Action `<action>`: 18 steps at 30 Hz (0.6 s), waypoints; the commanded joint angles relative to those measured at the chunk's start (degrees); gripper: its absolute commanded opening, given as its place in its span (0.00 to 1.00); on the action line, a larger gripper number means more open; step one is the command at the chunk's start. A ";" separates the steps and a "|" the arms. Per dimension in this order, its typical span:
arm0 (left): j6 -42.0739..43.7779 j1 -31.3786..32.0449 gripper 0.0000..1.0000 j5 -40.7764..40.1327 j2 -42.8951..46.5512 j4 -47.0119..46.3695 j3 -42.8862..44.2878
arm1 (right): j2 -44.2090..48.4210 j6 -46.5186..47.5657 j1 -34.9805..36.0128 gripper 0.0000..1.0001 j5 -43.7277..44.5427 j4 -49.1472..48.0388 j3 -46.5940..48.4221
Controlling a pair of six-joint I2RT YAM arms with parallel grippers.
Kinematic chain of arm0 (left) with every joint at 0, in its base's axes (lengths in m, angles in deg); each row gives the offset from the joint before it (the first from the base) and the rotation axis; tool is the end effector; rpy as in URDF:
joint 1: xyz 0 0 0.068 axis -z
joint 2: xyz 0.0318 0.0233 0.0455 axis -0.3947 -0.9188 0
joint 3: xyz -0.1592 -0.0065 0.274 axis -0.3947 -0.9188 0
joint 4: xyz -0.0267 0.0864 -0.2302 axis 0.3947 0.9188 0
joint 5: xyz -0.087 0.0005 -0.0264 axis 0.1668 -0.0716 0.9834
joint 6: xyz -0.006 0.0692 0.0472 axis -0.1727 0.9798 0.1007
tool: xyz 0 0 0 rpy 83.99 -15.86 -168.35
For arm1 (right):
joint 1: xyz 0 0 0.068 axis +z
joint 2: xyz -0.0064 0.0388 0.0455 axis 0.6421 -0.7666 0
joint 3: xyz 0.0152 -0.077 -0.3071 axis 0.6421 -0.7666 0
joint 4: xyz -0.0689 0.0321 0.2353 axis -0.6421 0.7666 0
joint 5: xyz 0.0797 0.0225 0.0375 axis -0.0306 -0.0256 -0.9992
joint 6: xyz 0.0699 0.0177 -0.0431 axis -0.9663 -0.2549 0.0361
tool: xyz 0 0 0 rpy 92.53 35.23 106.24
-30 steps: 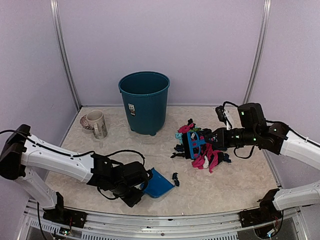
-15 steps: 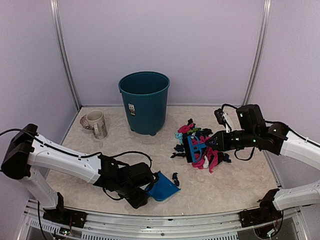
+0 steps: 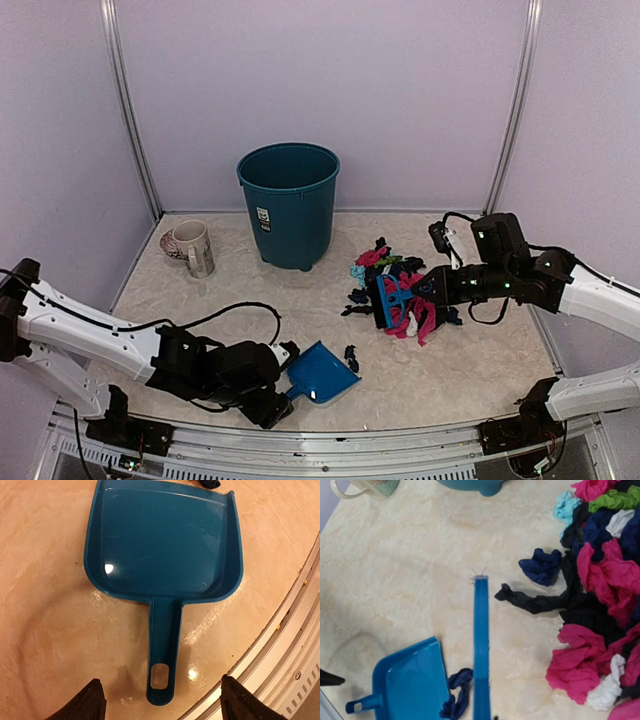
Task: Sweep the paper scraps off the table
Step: Place the dustpan at the center of the board.
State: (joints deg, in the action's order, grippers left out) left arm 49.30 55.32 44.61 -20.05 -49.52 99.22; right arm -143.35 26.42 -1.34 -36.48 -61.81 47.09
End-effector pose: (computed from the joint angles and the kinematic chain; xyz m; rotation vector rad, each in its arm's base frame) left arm 0.0669 -0.2550 0.1906 0.9606 2.4941 -0.4041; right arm 0.1641 0.1495 0.3014 -0.3056 2.3200 0.8469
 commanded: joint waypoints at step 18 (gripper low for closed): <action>-4.90 8.53 0.76 -19.07 -0.21 -28.29 -14.62 | 2.74 -0.19 0.76 0.00 1.27 -4.31 -3.05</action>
State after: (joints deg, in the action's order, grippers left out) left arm 41.96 63.23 28.57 -17.80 -71.44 84.90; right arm -142.12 26.35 -1.34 -35.98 -64.70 44.77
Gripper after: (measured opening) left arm 0.764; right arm 0.040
